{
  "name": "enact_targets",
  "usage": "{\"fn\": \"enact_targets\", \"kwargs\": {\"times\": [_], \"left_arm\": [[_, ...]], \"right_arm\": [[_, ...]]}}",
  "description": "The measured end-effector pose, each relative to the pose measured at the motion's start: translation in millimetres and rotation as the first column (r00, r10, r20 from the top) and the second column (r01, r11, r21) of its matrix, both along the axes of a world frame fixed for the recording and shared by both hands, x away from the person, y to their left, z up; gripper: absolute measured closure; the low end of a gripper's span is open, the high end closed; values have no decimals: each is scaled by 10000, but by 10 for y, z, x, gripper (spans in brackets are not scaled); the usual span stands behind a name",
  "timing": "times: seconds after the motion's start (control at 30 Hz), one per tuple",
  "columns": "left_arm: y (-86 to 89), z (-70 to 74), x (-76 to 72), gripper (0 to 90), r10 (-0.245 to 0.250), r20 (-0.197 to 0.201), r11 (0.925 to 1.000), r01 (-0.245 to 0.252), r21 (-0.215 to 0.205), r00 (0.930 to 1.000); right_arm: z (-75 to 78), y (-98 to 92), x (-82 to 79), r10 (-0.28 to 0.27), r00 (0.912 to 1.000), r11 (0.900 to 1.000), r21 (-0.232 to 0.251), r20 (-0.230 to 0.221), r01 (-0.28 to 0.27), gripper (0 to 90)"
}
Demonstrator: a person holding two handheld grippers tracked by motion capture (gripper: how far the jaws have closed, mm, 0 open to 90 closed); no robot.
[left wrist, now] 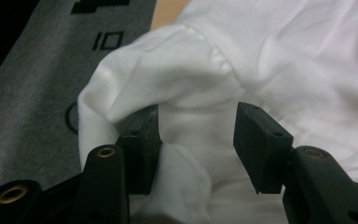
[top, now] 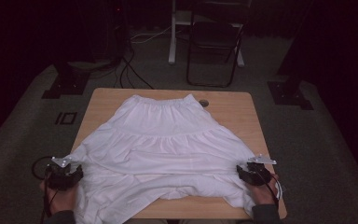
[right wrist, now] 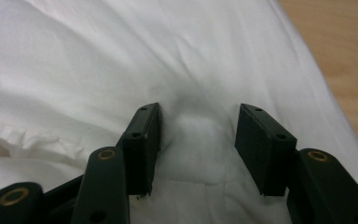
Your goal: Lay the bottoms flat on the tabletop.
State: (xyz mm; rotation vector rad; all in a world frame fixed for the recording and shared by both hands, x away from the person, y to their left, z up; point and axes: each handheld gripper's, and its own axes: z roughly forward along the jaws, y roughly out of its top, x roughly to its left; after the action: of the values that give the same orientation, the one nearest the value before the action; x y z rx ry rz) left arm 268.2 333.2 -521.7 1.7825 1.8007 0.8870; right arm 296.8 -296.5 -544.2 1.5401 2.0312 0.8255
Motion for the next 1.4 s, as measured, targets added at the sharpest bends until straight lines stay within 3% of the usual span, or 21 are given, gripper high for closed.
{"fn": "enact_targets", "kwargs": {"times": [0.13, 0.23, 0.3, 0.4, 0.47, 0.5, 0.57, 0.6, 0.73, 0.77, 0.83, 0.93, 1.0, 1.1, 1.2, 1.3, 1.4], "left_arm": [[-203, 215, 14, 477, -841, 488, 9958, 821, 417, 9953], [-397, 345, 97, 455, -1495, 818, 9880, 1456, 516, 9854], [-536, 363, 208, 448, -1934, 806, 9804, 1894, 550, 9778], [-769, 269, 459, 439, -2595, 742, 9654, 2567, 461, 9629], [-907, 159, 638, 435, -2856, 514, 9583, 2848, 221, 9570], [-907, 159, 638, 435, -2856, 514, 9583, 2848, 221, 9570], [-1070, 1, 869, 437, -3108, 75, 9504, 3107, 167, 9504], [-1123, -47, 950, 438, -3091, -104, 9509, 3092, 150, 9510], [-1211, -150, 1103, 465, -2977, -185, 9547, 2977, -49, 9545], [-1218, -183, 1127, 475, -3037, -164, 9528, 3037, -65, 9526], [-1200, -216, 1151, 490, -3130, 141, 9492, 3133, -311, 9497], [-1153, -246, 1206, 492, -2970, 447, 9529, 2991, -496, 9538], [-1127, -249, 1249, 494, -2731, 497, 9605, 2751, -413, 9607], [-1091, -254, 1291, 513, -2141, 590, 9767, 2127, 281, 9750], [-1027, -255, 1326, 527, -1628, 611, 9862, 1605, 413, 9848], [-963, -255, 1371, 528, -1225, 616, 9916, 1196, 488, 9906], [-954, -251, 1418, 547, -1139, 598, 9930, 1118, 375, 9917]], "right_arm": [[52, 49, -7, -147, 9994, 9998, -97, -317, 144, 488], [115, 167, 25, 201, 9991, 9998, 45, 383, -203, 460], [183, 277, 95, 477, 9965, 9987, 118, 693, -486, 441], [275, 478, 282, 856, 9921, 9963, 19, 915, -861, 424], [318, 613, 445, 1117, 9882, 9937, -131, 1046, -1109, 421], [318, 613, 445, 1117, 9882, 9937, -131, 1046, -1109, 421], [334, 824, 716, 1535, 9825, 9880, -330, 1051, -1508, 427], [320, 888, 811, 1680, 9806, 9856, -343, 1013, -1654, 438], [179, 1079, 1138, 2110, 9767, 9773, 102, 394, -2115, 509], [135, 1117, 1194, 2124, 9768, 9770, 126, 266, -2128, 516], [40, 1179, 1295, 2114, 9774, 9773, 166, -80, -2112, 526], [20, 1233, 1369, 2017, 9793, 9793, 155, 172, -2019, 532], [16, 1284, 1438, 1957, 9804, 9806, 26, 239, -1958, 530], [10, 1368, 1561, 1744, 9841, 9846, 10, 339, -1745, 527], [36, 1492, 1678, 1487, 9888, 9888, -102, 103, -1486, 527], [53, 1603, 1757, 1598, 9871, 9869, -197, -43, -1598, 527], [49, 1597, 1798, 1604, 9870, 9869, -177, -7, -1604, 520]]}}
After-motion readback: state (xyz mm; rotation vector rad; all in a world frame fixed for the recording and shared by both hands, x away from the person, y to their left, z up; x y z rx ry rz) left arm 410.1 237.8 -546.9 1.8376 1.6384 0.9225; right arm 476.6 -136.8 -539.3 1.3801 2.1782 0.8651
